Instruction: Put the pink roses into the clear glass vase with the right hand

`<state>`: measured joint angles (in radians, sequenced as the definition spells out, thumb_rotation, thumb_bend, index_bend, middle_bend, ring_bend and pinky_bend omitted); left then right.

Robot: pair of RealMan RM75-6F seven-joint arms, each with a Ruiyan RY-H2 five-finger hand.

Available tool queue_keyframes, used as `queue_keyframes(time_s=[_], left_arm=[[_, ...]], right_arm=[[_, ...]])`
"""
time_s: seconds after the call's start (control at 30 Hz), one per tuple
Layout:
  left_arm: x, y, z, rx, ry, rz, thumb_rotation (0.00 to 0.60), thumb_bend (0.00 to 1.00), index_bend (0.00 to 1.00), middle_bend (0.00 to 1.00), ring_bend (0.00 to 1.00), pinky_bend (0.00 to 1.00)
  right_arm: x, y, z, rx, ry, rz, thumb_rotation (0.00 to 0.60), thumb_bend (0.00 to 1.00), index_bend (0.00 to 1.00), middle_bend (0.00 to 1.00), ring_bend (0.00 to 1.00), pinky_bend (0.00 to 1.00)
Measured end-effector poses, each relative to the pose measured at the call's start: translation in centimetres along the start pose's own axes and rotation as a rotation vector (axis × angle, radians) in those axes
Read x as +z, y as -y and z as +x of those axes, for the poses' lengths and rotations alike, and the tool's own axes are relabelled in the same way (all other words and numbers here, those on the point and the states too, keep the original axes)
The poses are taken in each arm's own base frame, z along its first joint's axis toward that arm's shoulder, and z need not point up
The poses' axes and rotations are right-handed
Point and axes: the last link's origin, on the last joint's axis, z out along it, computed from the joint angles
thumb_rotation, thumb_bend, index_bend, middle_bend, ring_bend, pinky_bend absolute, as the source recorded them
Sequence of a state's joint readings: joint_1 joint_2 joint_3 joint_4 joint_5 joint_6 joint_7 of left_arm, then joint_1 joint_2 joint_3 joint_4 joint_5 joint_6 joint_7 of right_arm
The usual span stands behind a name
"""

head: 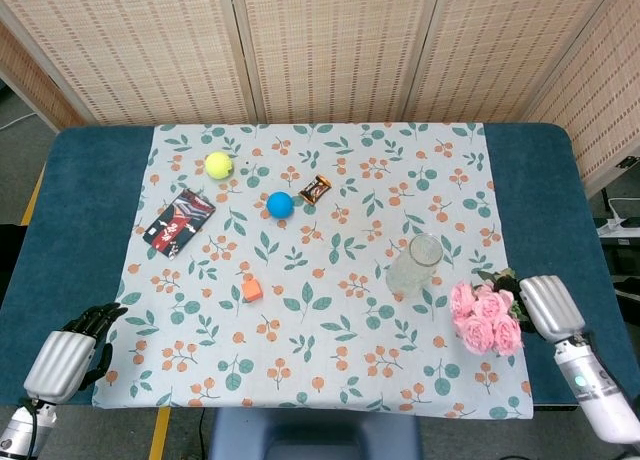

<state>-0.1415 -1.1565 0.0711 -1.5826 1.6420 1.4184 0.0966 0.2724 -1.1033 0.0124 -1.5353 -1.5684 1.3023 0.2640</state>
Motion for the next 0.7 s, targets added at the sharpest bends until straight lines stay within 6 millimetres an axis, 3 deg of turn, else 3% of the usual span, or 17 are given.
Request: queue_keyframes(time_s=[0.27, 0.5, 0.7], left_arm=[[0.0, -0.1, 0.0, 0.0, -0.001, -0.006, 0.6, 0.64, 0.17, 0.16, 0.18, 0.43], [0.0, 0.0, 0.0, -0.002, 0.002, 0.0, 0.6, 0.64, 0.17, 0.16, 0.18, 0.43], [0.0, -0.1, 0.0, -0.001, 0.003, -0.005, 0.6, 0.64, 0.17, 0.16, 0.18, 0.43]], right_arm=[[-1.9, 4.8, 4.0, 0.286, -0.008, 0.152, 0.6, 0.53, 0.9, 0.81, 0.87, 0.96], [-0.7, 9.8, 6.9, 0.435, -0.043, 0.275, 0.6, 0.56, 0.9, 0.81, 0.87, 0.97], [0.5, 12.5, 8.0, 0.48, -0.088, 0.308, 0.6, 0.6, 0.89, 0.81, 0.87, 0.97]])
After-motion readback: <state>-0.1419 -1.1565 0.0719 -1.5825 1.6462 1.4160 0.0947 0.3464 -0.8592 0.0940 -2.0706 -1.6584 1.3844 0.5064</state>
